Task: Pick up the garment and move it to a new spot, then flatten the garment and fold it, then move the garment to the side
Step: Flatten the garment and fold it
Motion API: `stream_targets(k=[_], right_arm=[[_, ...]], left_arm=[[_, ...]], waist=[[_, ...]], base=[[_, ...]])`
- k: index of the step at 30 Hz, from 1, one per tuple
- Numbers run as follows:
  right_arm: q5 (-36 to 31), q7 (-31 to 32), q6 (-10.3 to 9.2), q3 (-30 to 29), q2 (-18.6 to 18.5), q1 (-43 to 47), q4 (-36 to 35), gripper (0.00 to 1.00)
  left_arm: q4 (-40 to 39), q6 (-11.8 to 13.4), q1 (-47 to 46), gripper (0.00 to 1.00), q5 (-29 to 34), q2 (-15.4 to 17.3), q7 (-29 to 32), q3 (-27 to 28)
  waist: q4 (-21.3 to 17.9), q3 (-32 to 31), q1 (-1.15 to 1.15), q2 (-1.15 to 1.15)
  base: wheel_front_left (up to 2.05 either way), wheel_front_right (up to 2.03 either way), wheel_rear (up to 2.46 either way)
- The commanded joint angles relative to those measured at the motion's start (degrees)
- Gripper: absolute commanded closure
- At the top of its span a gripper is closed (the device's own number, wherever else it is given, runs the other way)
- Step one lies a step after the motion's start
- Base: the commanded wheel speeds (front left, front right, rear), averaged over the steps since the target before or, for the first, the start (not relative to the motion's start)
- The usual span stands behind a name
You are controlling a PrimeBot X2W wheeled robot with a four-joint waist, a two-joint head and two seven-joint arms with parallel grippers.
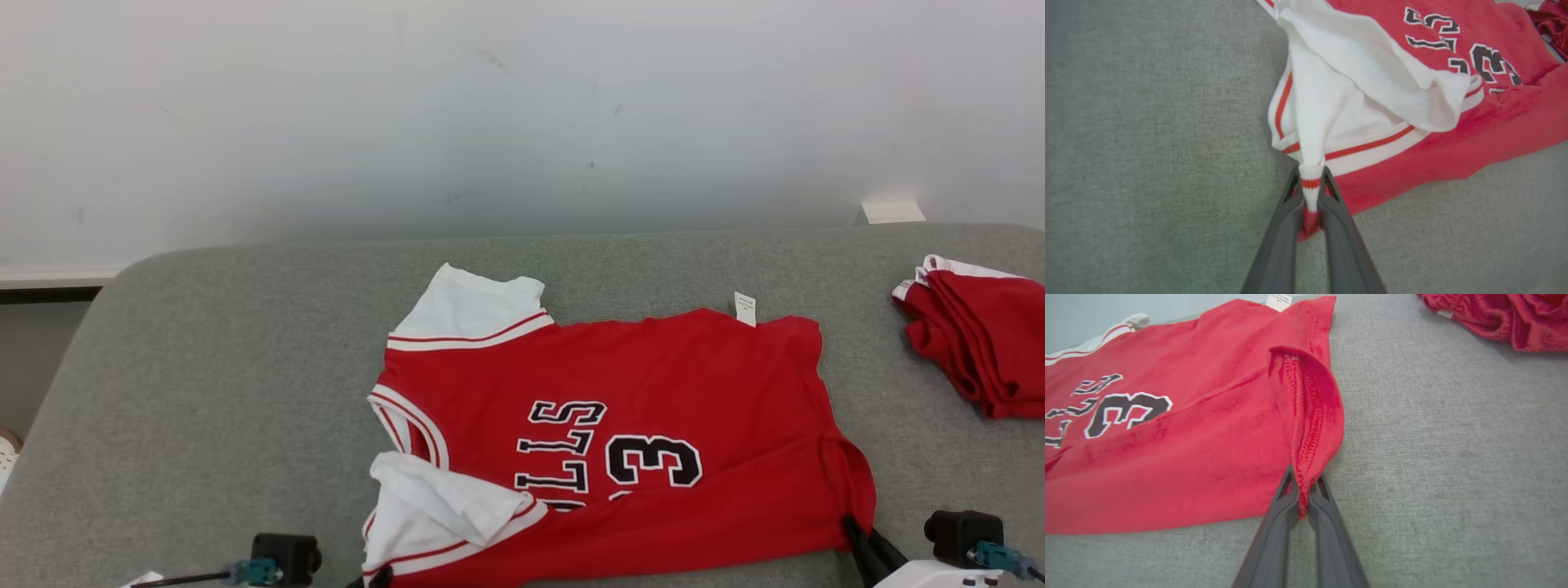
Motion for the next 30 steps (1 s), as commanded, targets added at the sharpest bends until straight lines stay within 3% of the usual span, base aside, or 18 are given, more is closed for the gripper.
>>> stream_targets(k=[1,12,21,22,23,24,25,30], right_arm=[[0.97,0.17,-0.14,0.23,-1.02,-0.45,-0.92,1.00],[7.47,10.70,-0.15,2.41,-10.49,8.80,-16.55,1.00],[7.95,18.50,-0.15,-2.67,-11.51,18.34,-25.09,1.00],[7.41,18.84,-0.15,-3.33,-11.11,18.71,-25.37,0.64],[6.80,19.34,-0.15,-3.80,-10.62,19.00,-25.53,0.27],[6.41,19.68,-0.15,-4.09,-10.03,19.20,-25.66,0.00],[6.06,20.01,-0.15,-4.26,-9.42,19.20,-25.88,0.00],[4.40,21.38,-0.14,-5.18,-7.59,19.15,-26.70,0.00]], left_arm=[[-0.89,0.24,0.00,1.00,-0.14,0.99,0.32,0.27],[-16.56,5.27,5.10,1.00,-0.44,9.36,8.25,-0.61],[-24.31,8.79,10.66,1.00,-2.73,11.92,12.04,-1.75],[-24.25,8.86,10.75,0.94,-2.62,11.96,12.15,-1.85],[-23.96,8.88,10.86,0.60,-2.68,11.87,12.45,-2.05],[-23.64,8.74,10.91,0.16,-2.81,11.73,12.61,-2.29],[-23.27,8.61,10.86,0.00,-2.81,11.53,12.69,-2.34],[-21.82,8.08,9.38,0.00,-1.99,10.90,12.02,-2.41]], waist=[[0.12,-0.34,0.00,0.00],[0.66,-1.75,0.00,0.00],[0.23,-1.63,0.00,0.00],[0.13,-1.60,0.00,0.00],[0.04,-1.61,0.00,0.00],[-0.07,-1.62,0.00,0.00],[-0.17,-1.64,0.00,0.00],[-0.53,-1.72,0.00,0.00]], base=[[0.00,0.00,0.00],[0.00,0.00,0.00],[0.00,0.00,0.00],[0.00,0.00,0.00],[0.00,0.00,0.00],[0.00,0.00,0.00],[0.00,0.00,0.00],[0.00,0.00,0.00]])
